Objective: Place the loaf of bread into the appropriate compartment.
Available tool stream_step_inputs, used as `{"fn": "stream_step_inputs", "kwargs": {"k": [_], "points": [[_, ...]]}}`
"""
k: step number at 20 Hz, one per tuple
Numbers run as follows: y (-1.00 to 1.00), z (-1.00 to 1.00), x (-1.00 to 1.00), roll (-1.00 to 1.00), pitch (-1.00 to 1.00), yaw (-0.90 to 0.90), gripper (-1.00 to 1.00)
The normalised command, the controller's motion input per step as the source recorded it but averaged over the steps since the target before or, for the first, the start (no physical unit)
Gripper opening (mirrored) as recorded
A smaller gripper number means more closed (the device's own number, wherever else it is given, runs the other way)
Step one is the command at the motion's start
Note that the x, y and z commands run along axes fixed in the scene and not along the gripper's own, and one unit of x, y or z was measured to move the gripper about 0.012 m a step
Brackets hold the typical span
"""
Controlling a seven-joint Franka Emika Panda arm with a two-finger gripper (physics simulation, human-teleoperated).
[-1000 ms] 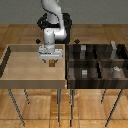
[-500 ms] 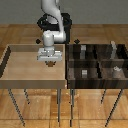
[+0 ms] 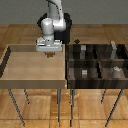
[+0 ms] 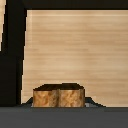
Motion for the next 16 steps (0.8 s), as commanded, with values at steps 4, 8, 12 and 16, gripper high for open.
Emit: {"fn": "stream_step_inputs", "kwargs": {"k": [4,8,12,16], "points": [[0.00,1.00,0.00,0.00,0.00,0.00,-1.00],[0.75,0.00,0.00,0.00,0.00,0.00,-1.00],[1.00,0.00,0.00,0.00,0.00,0.00,-1.00],[1.00,0.00,0.00,0.00,0.00,0.00,-1.00]]}}
